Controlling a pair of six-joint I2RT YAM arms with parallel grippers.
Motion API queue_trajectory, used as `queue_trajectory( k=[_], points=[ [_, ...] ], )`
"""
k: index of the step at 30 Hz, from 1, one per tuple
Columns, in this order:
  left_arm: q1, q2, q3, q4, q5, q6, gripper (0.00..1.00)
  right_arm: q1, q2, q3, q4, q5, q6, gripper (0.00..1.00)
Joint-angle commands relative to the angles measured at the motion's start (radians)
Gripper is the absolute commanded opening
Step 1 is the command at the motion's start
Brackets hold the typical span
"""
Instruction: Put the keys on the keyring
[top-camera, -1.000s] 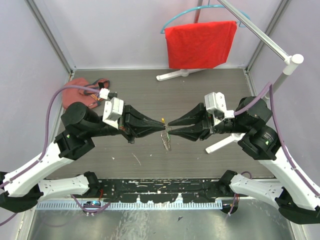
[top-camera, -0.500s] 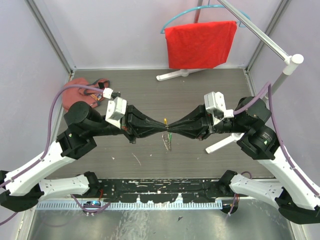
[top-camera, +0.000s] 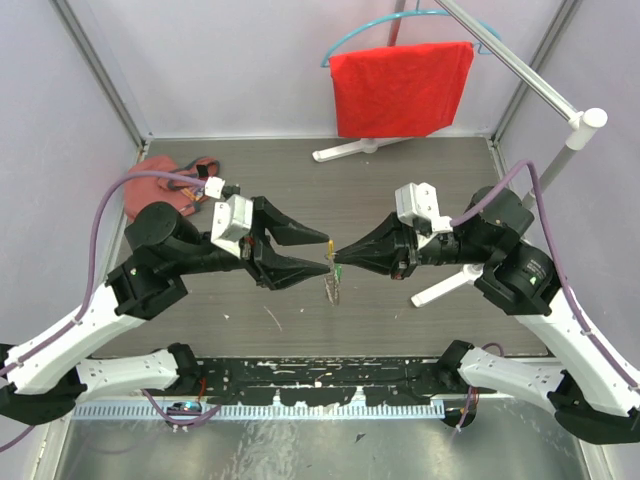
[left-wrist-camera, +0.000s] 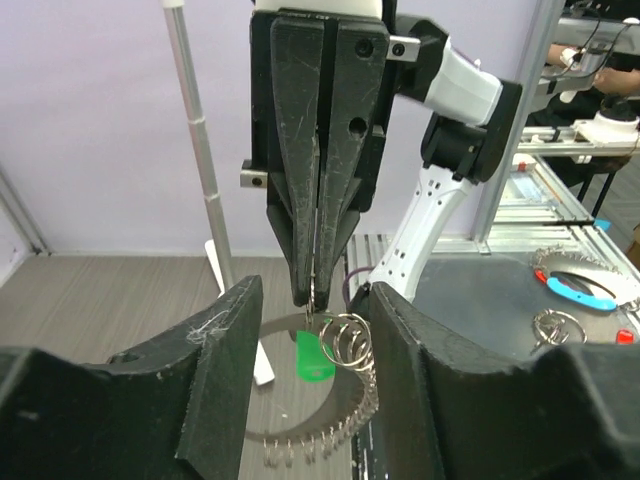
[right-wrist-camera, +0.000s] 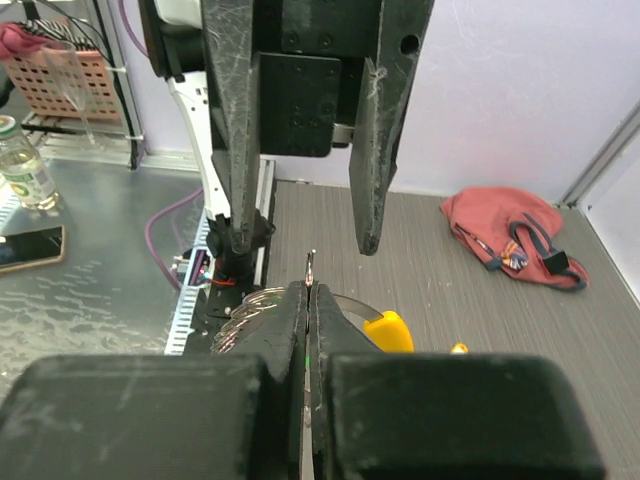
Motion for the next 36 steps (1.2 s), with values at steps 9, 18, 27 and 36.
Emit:
queue_trajectory(
  k=[9,18,27,36],
  points=[
    [-0.002,0.081,0.256,-0.563,-0.086,0.181,0.59,-0.001,0.089,0.19,-0.354,0.174,-0.16,0.01],
    [-0.003,0.124,0.303,-0.664,-0.146,0.185,0.67,-0.001,0.157,0.264,-0.532,0.186,-0.226,0.01],
    [-0.003,0.151,0.301,-0.653,-0.077,0.198,0.4,-0.001,0.181,0.293,-0.561,0.105,-0.25,0.01],
    [-0.014,0.188,0.326,-0.634,-0.064,0.22,0.34,-0.001,0.2,0.296,-0.566,0.034,-0.253,0.01]
  ],
)
